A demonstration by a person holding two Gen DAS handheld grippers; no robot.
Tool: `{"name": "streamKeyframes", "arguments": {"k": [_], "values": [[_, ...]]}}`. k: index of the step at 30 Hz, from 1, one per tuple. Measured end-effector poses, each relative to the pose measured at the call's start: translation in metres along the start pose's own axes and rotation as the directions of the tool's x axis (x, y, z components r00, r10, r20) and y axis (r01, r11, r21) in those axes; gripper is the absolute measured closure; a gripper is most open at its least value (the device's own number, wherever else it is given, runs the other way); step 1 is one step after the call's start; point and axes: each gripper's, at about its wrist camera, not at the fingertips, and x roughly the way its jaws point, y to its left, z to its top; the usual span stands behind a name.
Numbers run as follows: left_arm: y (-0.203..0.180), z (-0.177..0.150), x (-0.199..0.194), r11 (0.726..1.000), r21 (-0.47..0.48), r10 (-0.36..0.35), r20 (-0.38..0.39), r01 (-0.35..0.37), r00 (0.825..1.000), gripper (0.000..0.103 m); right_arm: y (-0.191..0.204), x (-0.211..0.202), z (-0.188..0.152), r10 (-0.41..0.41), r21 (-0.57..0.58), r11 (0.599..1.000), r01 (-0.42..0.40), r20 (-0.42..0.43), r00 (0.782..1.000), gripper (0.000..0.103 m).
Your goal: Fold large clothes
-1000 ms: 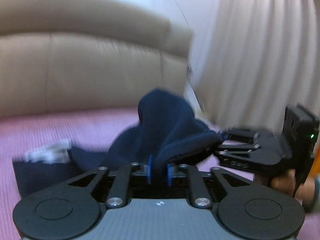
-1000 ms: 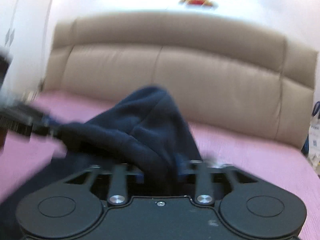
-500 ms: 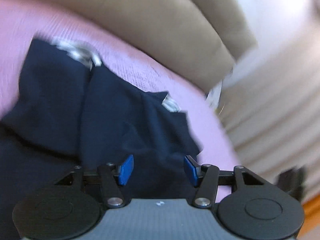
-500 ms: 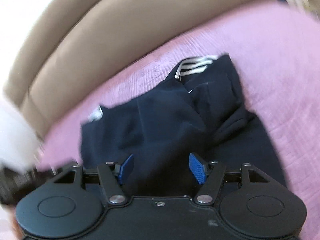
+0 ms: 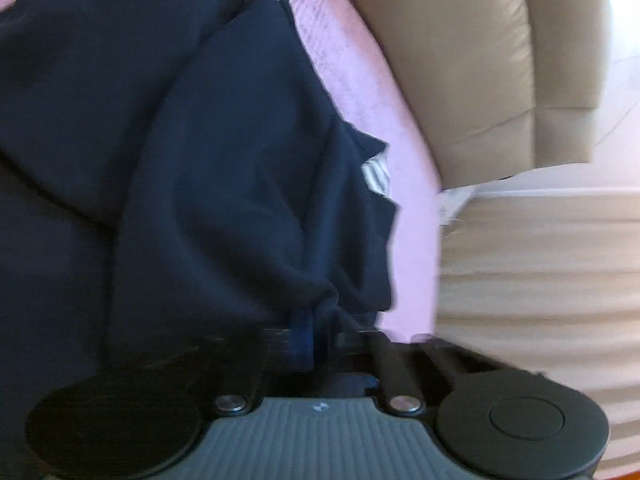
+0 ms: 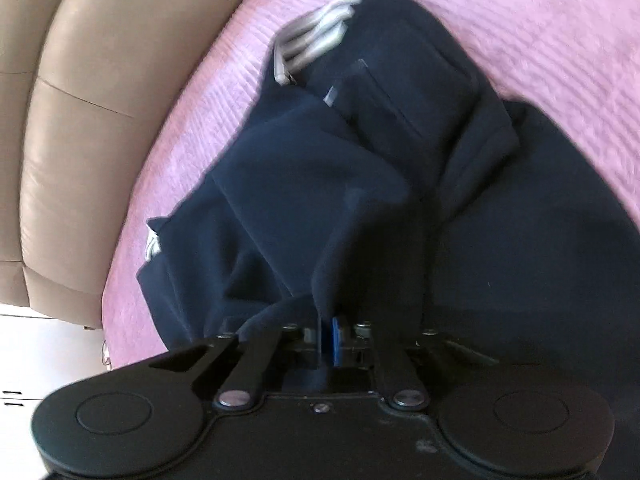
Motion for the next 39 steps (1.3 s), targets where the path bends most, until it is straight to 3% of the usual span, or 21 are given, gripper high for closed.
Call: {"name": "streamKeyframes", "arguments": {"k": [1,3,4,6,7,8,12,14,18,19,21,22,24,26,29,32,34,35,37,38,39], "values": [[-0.006,-0.002,-0.009,0.999,0.036,0.002,0.058,-0.004,0.998,0.097,0.007,-0.015,-0.001,0.054,-0.044,0.998,-0.052,0.036,0.998,0.094],[-0.02,-0.009,-0.041,0.989,0.126,-0.1,0.19,0.076,0.977,0.1,0.02,-0.051,-0.007,0.181,-0.155,0.975,-0.159,0.143,0.973,0.094],[-0.025,-0.015,-0.062,0.972,0.181,-0.196,0.262,0.152,0.945,0.103,0.022,-0.071,-0.013,0.258,-0.224,0.951,-0.214,0.191,0.947,0.094],[-0.031,-0.032,-0.11,0.904,0.317,-0.396,0.369,0.287,0.841,0.103,0.014,-0.091,-0.025,0.352,-0.292,0.913,-0.285,0.21,0.912,0.095],[-0.033,-0.039,-0.125,0.892,0.353,-0.414,0.381,0.284,0.827,0.103,0.008,-0.091,-0.029,0.342,-0.295,0.913,-0.281,0.18,0.922,0.095],[-0.033,-0.046,-0.135,0.892,0.379,-0.392,0.374,0.248,0.84,0.103,0.0,-0.086,-0.036,0.317,-0.292,0.917,-0.271,0.122,0.941,0.094],[0.002,-0.068,-0.114,0.93,0.358,-0.165,0.199,0.085,0.966,0.1,-0.042,-0.049,-0.08,0.063,-0.293,0.953,-0.079,-0.063,0.996,0.09],[0.021,-0.074,-0.09,0.955,0.293,-0.083,0.114,0.047,0.99,0.095,-0.063,-0.044,-0.092,-0.02,-0.262,0.965,-0.001,-0.079,0.997,0.082],[0.037,-0.071,-0.065,0.984,0.173,-0.058,0.098,0.041,0.993,0.052,-0.063,-0.063,-0.087,-0.016,-0.248,0.969,0.008,-0.03,0.999,0.058],[0.033,-0.071,-0.065,0.984,0.173,-0.067,0.124,0.045,0.99,0.05,-0.052,-0.07,-0.086,-0.006,-0.282,0.959,0.006,0.002,1.0,0.054],[0.02,-0.067,-0.063,0.976,0.202,-0.115,0.152,0.083,0.982,0.045,-0.028,-0.077,-0.083,0.025,-0.341,0.94,-0.003,0.061,0.998,0.027],[0.01,-0.066,-0.06,0.971,0.224,-0.123,0.156,0.086,0.98,0.042,-0.015,-0.079,-0.083,0.052,-0.37,0.929,-0.015,0.09,0.995,0.023],[-0.01,-0.065,-0.052,0.962,0.271,-0.072,0.177,0.021,0.982,0.035,0.007,-0.072,-0.086,0.092,-0.438,0.898,-0.037,0.106,0.99,0.023],[-0.02,-0.063,-0.045,0.953,0.282,0.054,0.19,-0.108,0.98,0.038,0.025,-0.058,-0.089,0.067,-0.495,0.869,-0.006,0.105,0.992,0.023],[-0.007,-0.063,-0.05,0.95,0.238,0.139,0.256,-0.202,0.957,0.039,0.04,-0.032,-0.106,0.042,-0.592,0.806,0.011,0.076,0.996,0.023],[0.016,-0.062,-0.06,0.954,0.178,0.181,0.301,-0.241,0.936,0.033,0.043,0.0,-0.124,-0.054,-0.677,0.729,0.103,0.093,0.994,0.024],[0.026,-0.056,-0.051,0.962,0.141,0.192,0.255,-0.232,0.948,0.033,0.046,0.009,-0.135,-0.086,-0.708,0.689,0.153,0.129,0.988,0.052],[0.031,-0.051,-0.05,0.966,0.14,0.184,0.223,-0.218,0.957,0.034,0.047,0.007,-0.138,-0.088,-0.715,0.682,0.155,0.131,0.988,0.079],[0.036,-0.048,-0.037,0.974,0.129,0.163,0.172,-0.186,0.971,0.059,0.047,0.001,-0.14,-0.044,-0.718,0.685,0.124,0.129,0.991,0.079],[0.037,-0.046,-0.029,0.974,0.136,0.159,0.16,-0.181,0.974,0.093,0.046,-0.006,-0.141,-0.019,-0.728,0.677,0.109,0.131,0.991,0.079],[0.037,-0.047,-0.026,0.975,0.149,0.139,0.158,-0.163,0.978,0.098,0.048,-0.013,-0.142,0.009,-0.74,0.666,0.094,0.134,0.991,0.077]]}}
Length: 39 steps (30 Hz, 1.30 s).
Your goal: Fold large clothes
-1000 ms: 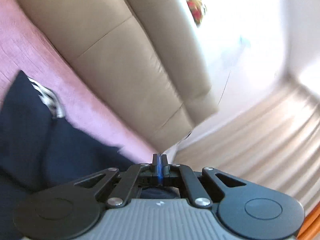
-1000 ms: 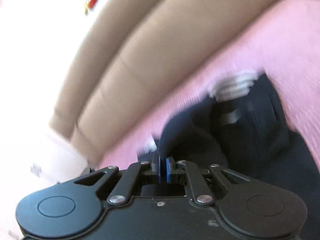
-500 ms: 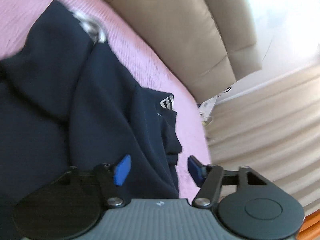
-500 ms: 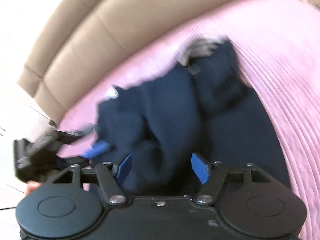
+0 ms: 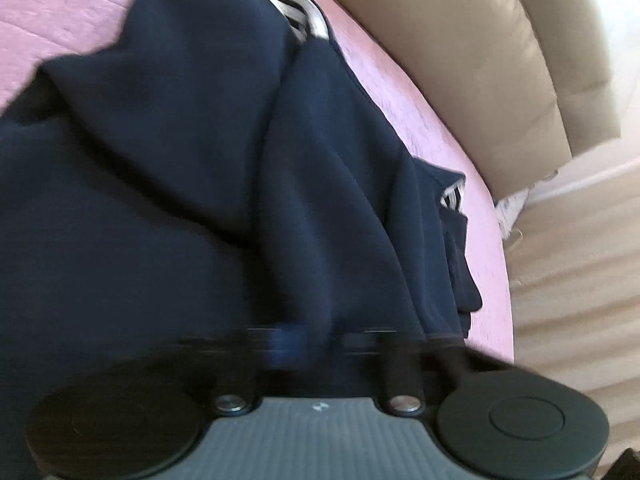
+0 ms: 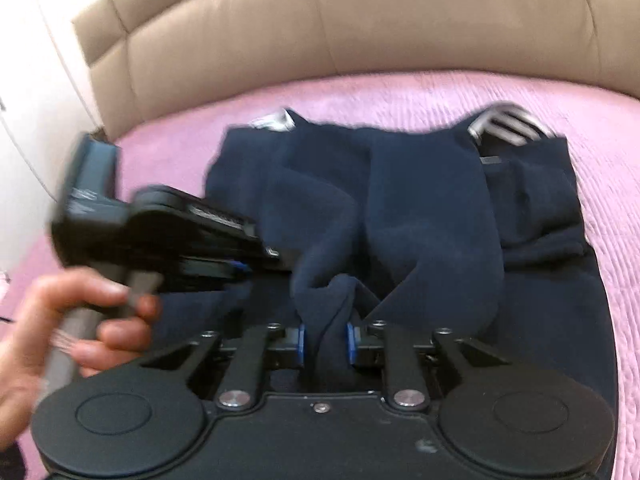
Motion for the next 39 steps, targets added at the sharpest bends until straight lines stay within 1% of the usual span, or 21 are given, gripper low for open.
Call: {"name": "streamKeyframes", "arguments": {"k": [1,2,3,4,6,7,10,11,14,16,18,21,23,26,28,29,32,35,37,38,39], "values": [[-0.001,-0.002,-0.003,0.999,0.005,-0.036,0.018,0.036,0.999,0.098,0.0,-0.005,0.001,0.011,-0.004,1.0,-0.011,0.02,1.0,0.07],[-0.002,-0.005,-0.013,0.995,0.019,-0.104,0.067,0.103,0.992,0.098,-0.002,-0.005,0.002,0.024,0.006,1.0,-0.024,0.025,0.999,0.047],[-0.001,-0.007,-0.028,0.979,0.036,-0.204,0.14,0.201,0.969,0.098,-0.006,-0.011,0.001,0.048,0.034,0.998,-0.049,0.03,0.998,0.019],[0.004,-0.009,-0.046,0.958,0.047,-0.286,0.212,0.283,0.934,0.098,-0.011,-0.013,0.0,0.069,0.06,0.996,-0.071,0.04,0.997,0.018],[0.021,-0.009,-0.073,0.961,0.022,-0.269,0.28,0.274,0.922,0.098,-0.028,-0.013,-0.004,0.12,0.145,0.982,-0.123,0.032,0.992,0.02],[0.035,-0.01,-0.082,0.969,-0.004,-0.235,0.307,0.248,0.922,0.098,-0.035,-0.011,-0.006,0.139,0.186,0.972,-0.141,0.023,0.99,0.02],[0.077,-0.015,-0.086,0.991,-0.119,-0.026,0.289,0.063,0.957,0.098,-0.056,-0.018,-0.011,0.168,0.322,0.931,-0.173,0.043,0.985,0.02],[0.093,-0.02,-0.09,0.986,-0.155,-0.015,0.278,0.06,0.961,0.096,-0.062,-0.021,-0.011,0.165,0.349,0.921,-0.175,0.057,0.985,0.02],[0.11,-0.027,-0.094,0.969,-0.227,-0.046,0.217,0.097,0.975,0.064,-0.076,-0.035,-0.001,0.105,0.414,0.897,-0.153,0.136,0.985,0.019],[0.101,-0.03,-0.108,0.977,-0.177,-0.066,0.281,0.119,0.958,0.065,-0.072,-0.04,0.014,0.037,0.398,0.911,-0.105,0.175,0.984,0.022],[0.081,-0.027,-0.118,0.977,-0.1,-0.144,0.33,0.187,0.933,0.065,-0.062,-0.033,0.032,-0.029,0.359,0.933,-0.037,0.177,0.984,0.064],[0.036,-0.016,-0.109,0.957,0.038,-0.286,0.294,0.288,0.912,0.065,-0.046,-0.003,0.045,-0.041,0.3,0.954,0.006,0.107,0.993,0.078],[0.013,-0.016,-0.096,0.955,0.124,-0.29,0.204,0.269,0.935,0.065,-0.042,0.018,0.042,-0.067,0.29,0.955,0.068,-0.014,0.998,0.078],[0.008,-0.024,-0.054,0.97,0.143,-0.2,0.023,0.195,0.98,0.071,-0.051,0.043,0.014,-0.164,0.295,0.93,0.219,-0.201,0.966,0.078],[0.02,-0.036,-0.03,0.986,0.127,-0.098,-0.106,0.111,0.989,0.082,-0.067,0.047,-0.012,-0.107,0.38,0.902,0.205,-0.263,0.959,0.071],[0.028,-0.043,-0.026,0.991,0.108,-0.064,-0.136,0.079,0.989,0.092,-0.072,0.042,-0.019,-0.075,0.417,0.892,0.172,-0.239,0.968,0.069],[0.047,-0.053,-0.039,0.99,0.038,-0.131,-0.138,0.137,0.982,0.094,-0.074,0.022,-0.019,-0.032,0.436,0.894,0.106,-0.173,0.984,0.066],[0.041,-0.057,-0.065,0.984,0.094,-0.143,-0.103,0.153,0.984,0.091,-0.062,0.003,-0.002,-0.004,0.39,0.92,0.035,-0.079,0.997,0.062],[0.027,-0.053,-0.079,0.973,0.119,-0.191,-0.065,0.197,0.98,0.088,-0.046,-0.005,0.012,0.03,0.346,0.938,-0.027,-0.004,1.0,0.037],[0.022,-0.05,-0.087,0.969,0.12,-0.214,-0.04,0.218,0.976,0.086,-0.039,-0.004,0.019,0.04,0.324,0.945,-0.043,0.018,0.999,0.017],[0.018,-0.048,-0.093,0.966,0.12,-0.23,-0.019,0.23,0.973,0.083,-0.029,-0.002,0.024,0.046,0.285,0.957,-0.052,0.028,0.999,0.017]]}}
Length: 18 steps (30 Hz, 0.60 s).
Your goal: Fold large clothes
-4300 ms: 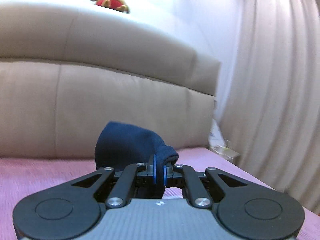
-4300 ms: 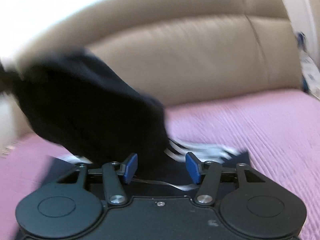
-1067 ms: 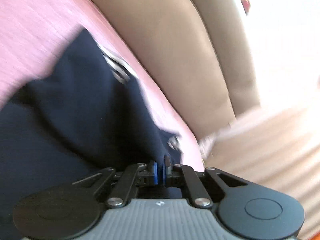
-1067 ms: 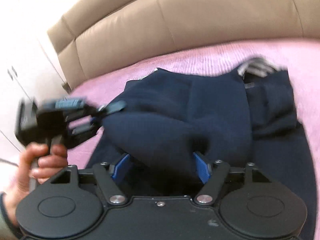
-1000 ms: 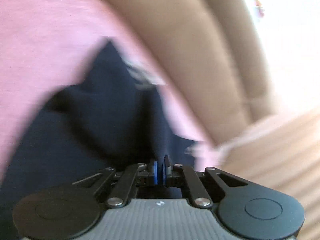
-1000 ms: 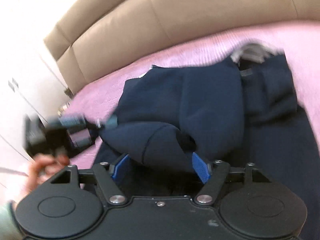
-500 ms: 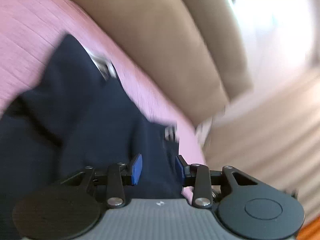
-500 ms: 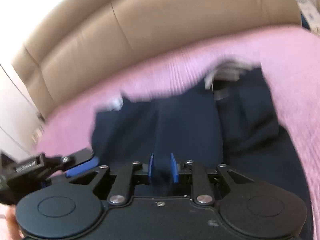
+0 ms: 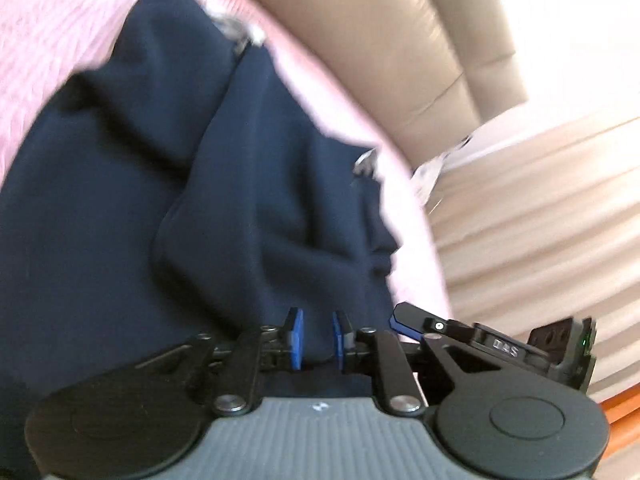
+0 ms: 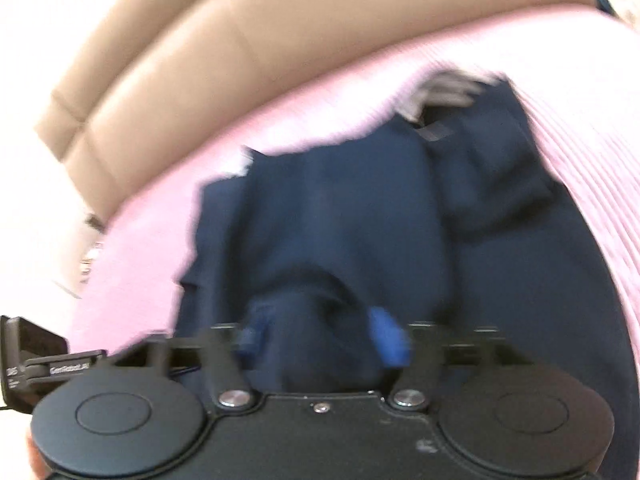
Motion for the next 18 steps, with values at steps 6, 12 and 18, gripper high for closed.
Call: {"name": "streamKeyframes", "arguments": {"k": [6,12,18], "values": [[-0.017,0.012,0.001,0.999,-0.018,-0.039,0.059,0.04,0.997,0.077,0.035,0.067,-0.006,-0.143,-0.164,0.98,0.115,-0.173,0.974,0.09],[-0.011,0.018,-0.014,0.996,-0.052,-0.064,0.172,0.074,0.983,0.077,0.079,-0.013,0.001,-0.005,-0.393,0.915,0.093,0.219,0.976,0.09],[-0.012,0.018,-0.035,0.992,-0.005,-0.118,0.257,0.123,0.959,0.052,0.069,0.007,-0.082,-0.107,-0.588,0.805,0.072,-0.025,0.994,0.022]]}}
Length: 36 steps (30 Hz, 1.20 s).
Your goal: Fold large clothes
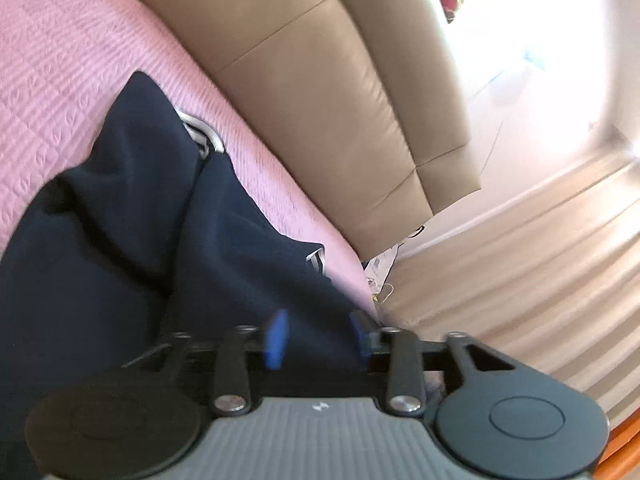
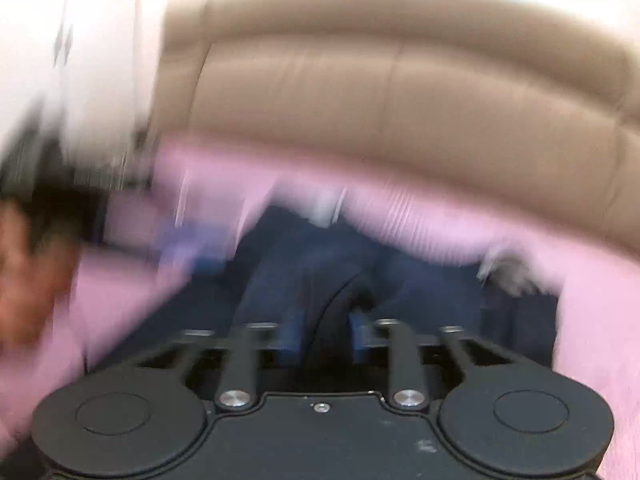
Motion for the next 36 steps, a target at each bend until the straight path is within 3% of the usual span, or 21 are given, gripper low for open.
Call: {"name": "streamKeyframes", "arguments": {"k": [1,2,3,5,6,8,10,11,12,14,16,18,20,24,25,27,30,34,36], "values": [[0.001,0.0,0.001,1.0,0.0,0.007,-0.006,-0.007,1.0,0.05,0.0,0.012,-0.016,0.004,0.016,1.0,-0.003,-0.08,0.997,0.028],[0.003,0.0,0.004,1.0,0.0,0.017,-0.024,-0.017,1.0,0.05,-0.003,0.015,-0.024,0.001,0.034,0.999,0.002,-0.097,0.995,0.036],[0.005,-0.001,0.01,1.0,-0.002,0.023,-0.045,-0.023,0.999,0.05,-0.01,0.01,-0.027,0.018,0.088,0.996,-0.01,-0.088,0.996,0.036],[0.006,-0.003,0.027,0.999,0.008,0.051,-0.099,-0.051,0.994,0.05,-0.032,-0.008,-0.02,0.059,0.248,0.967,-0.055,-0.01,0.998,0.036],[0.004,-0.004,0.036,0.998,0.024,0.062,-0.127,-0.06,0.99,0.05,-0.048,-0.018,-0.015,0.069,0.333,0.939,-0.088,0.068,0.995,0.036],[-0.005,-0.007,0.053,0.995,0.072,0.077,-0.166,-0.066,0.983,0.051,-0.064,-0.038,-0.008,0.017,0.412,0.907,-0.084,0.164,0.986,0.042],[-0.016,-0.012,0.07,0.99,0.119,0.103,-0.185,-0.082,0.977,0.051,-0.071,-0.042,0.004,-0.068,0.466,0.884,-0.032,0.197,0.978,0.063],[-0.018,-0.014,0.08,0.983,0.132,0.15,-0.205,-0.124,0.967,0.056,-0.071,-0.037,0.008,-0.086,0.48,0.877,-0.02,0.197,0.977,0.078],[-0.016,-0.016,0.09,0.976,0.129,0.202,-0.237,-0.175,0.95,0.069,-0.069,-0.033,0.012,-0.083,0.485,0.874,-0.02,0.19,0.978,0.088],[-0.004,-0.021,0.101,0.964,0.1,0.264,-0.286,-0.245,0.921,0.077,-0.058,-0.013,0.012,-0.045,0.465,0.885,-0.024,0.136,0.99,0.09],[0.008,-0.026,0.1,0.953,0.092,0.303,-0.294,-0.288,0.907,0.083,-0.048,0.025,-0.001,-0.094,0.423,0.901,0.094,-0.022,0.995,0.095],[0.022,-0.03,0.093,0.939,0.082,0.342,-0.282,-0.333,0.896,0.088,-0.052,0.052,-0.024,-0.141,0.441,0.879,0.182,-0.123,0.982,0.103],[0.033,-0.03,0.081,0.942,0.039,0.332,-0.275,-0.334,0.902,0.096,-0.06,0.046,-0.035,-0.107,0.515,0.848,0.127,-0.07,0.992,0.103],[0.031,-0.027,0.045,0.952,-0.012,0.297,-0.217,-0.307,0.93,0.094,-0.072,0.015,-0.021,-0.056,0.572,0.817,0.071,-0.043,0.997,0.103],[0.028,-0.027,0.034,0.95,-0.006,0.306,-0.199,-0.313,0.931,0.091,-0.072,0.0,-0.019,-0.057,0.572,0.818,0.063,-0.029,0.998,0.099],[0.019,-0.024,0.013,0.939,0.001,0.338,-0.161,-0.343,0.927,0.087,-0.074,-0.029,-0.02,-0.068,0.578,0.814,0.058,-0.004,0.998,0.074],[0.007,-0.027,-0.024,0.927,-0.001,0.372,-0.104,-0.375,0.922,0.085,-0.074,-0.066,-0.027,-0.071,0.593,0.804,0.049,0.014,0.997,0.063],[-0.013,-0.04,-0.077,0.916,0.023,0.401,-0.031,-0.4,0.916,0.08,-0.065,-0.104,-0.052,-0.088,0.558,0.826,0.085,-0.022,0.996,0.061],[-0.023,-0.049,-0.103,0.904,0.064,0.424,-0.013,-0.423,0.906,0.078,-0.055,-0.12,-0.071,-0.118,0.535,0.835,0.131,-0.057,0.991,0.04]]}}
